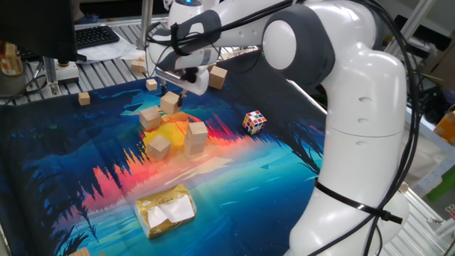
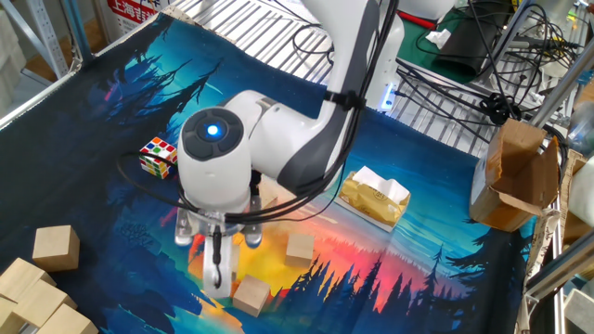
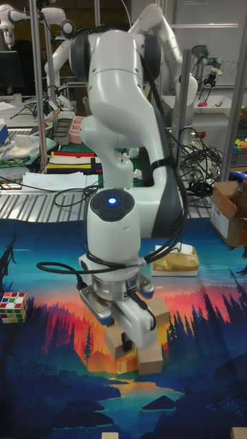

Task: Stack the blocks in a vertical line of five

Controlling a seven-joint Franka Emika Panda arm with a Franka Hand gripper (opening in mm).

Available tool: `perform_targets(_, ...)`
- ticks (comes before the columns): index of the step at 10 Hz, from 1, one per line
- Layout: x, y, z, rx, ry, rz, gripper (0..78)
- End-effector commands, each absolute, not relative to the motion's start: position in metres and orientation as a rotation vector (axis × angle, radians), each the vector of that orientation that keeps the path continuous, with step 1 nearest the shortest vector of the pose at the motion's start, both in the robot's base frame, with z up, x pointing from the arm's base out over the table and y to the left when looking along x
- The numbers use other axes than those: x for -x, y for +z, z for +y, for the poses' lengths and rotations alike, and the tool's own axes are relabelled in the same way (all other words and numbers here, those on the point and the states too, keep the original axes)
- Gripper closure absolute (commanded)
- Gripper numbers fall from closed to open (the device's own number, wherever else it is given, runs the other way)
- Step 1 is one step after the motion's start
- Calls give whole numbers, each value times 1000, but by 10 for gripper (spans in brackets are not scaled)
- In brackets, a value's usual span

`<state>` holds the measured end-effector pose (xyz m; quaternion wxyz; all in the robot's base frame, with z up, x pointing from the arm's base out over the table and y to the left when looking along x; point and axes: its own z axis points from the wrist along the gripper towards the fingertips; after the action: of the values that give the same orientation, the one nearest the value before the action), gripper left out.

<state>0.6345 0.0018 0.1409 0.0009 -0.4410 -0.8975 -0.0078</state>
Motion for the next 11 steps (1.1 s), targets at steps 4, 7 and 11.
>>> perform_targets(4, -577, 231, -19, 165, 74, -3123, 764)
perform_targets(7, -570, 236, -17, 125, 76, -3124, 764)
perform_targets(11, -556, 247, -19, 32, 75, -3120, 764)
